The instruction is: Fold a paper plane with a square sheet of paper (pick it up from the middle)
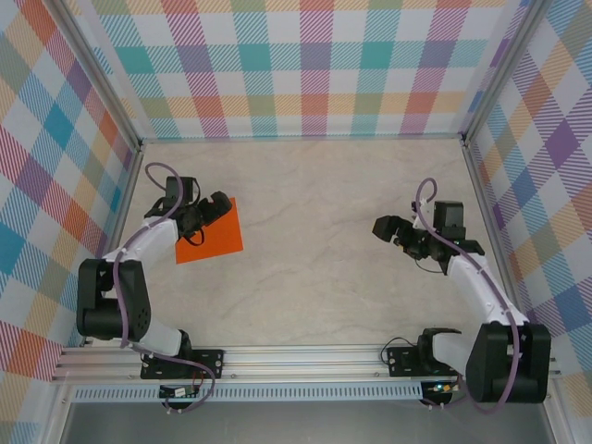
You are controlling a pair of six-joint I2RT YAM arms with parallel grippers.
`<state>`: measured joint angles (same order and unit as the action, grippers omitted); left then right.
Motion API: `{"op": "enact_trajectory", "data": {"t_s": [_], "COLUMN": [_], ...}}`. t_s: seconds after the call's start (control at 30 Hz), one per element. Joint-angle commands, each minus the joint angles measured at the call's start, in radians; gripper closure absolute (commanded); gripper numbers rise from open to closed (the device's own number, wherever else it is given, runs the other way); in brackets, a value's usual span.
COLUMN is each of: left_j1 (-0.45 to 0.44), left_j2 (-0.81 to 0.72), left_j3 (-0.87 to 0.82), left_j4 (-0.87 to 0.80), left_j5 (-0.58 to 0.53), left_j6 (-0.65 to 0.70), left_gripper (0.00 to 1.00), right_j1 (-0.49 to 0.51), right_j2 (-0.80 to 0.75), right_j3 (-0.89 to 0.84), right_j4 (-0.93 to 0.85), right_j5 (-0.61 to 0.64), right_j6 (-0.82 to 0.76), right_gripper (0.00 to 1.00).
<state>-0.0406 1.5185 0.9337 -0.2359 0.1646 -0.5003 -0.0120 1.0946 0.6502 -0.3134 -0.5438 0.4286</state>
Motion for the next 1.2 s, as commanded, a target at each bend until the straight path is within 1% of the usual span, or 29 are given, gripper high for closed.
{"op": "enact_trajectory", "data": {"t_s": [0.0,0.07,0.2,0.37,0.53,0.7,0.8,0.9,0.97,1.07,1.17], "left_j1": [0.007,0.008,0.008,0.005,-0.014,-0.05,-0.095,-0.162,-0.207,-0.299,-0.391], "left_j2": [0.067,0.12,0.215,0.271,0.264,0.229,0.186,0.147,0.135,0.108,0.089], "left_j3": [0.049,0.081,0.134,0.136,0.057,-0.074,-0.155,-0.213,-0.233,-0.276,-0.277], "left_j4": [-0.034,-0.077,-0.092,-0.103,-0.082,0.021,0.104,0.167,0.191,0.263,0.304], "left_j5": [0.065,0.076,0.128,0.152,0.175,0.208,0.223,0.206,0.19,0.159,0.125], "left_j6": [-0.021,-0.024,-0.034,-0.071,-0.1,-0.16,-0.238,-0.315,-0.355,-0.44,-0.512], "left_gripper": [0.0,0.0,0.0,0.0,0.0,0.0,0.0,0.0,0.0,0.0,0.0], "right_j1": [0.006,0.007,0.014,0.026,0.051,0.08,0.11,0.175,0.234,0.321,0.392], "right_j2": [-0.039,-0.042,-0.044,-0.023,-0.005,0.026,0.071,0.144,0.202,0.29,0.346], "right_j3": [-0.038,-0.043,-0.052,-0.038,-0.042,-0.054,-0.047,-0.015,0.022,0.089,0.152], "right_j4": [-0.027,-0.038,-0.063,-0.104,-0.118,-0.097,-0.072,-0.042,-0.035,-0.026,-0.049], "right_j5": [-0.069,-0.094,-0.119,-0.138,-0.132,-0.108,-0.1,-0.078,-0.042,0.01,0.108], "right_j6": [0.04,0.05,0.055,0.057,0.076,0.098,0.112,0.128,0.14,0.163,0.192], "right_gripper": [0.0,0.0,0.0,0.0,0.0,0.0,0.0,0.0,0.0,0.0,0.0]}}
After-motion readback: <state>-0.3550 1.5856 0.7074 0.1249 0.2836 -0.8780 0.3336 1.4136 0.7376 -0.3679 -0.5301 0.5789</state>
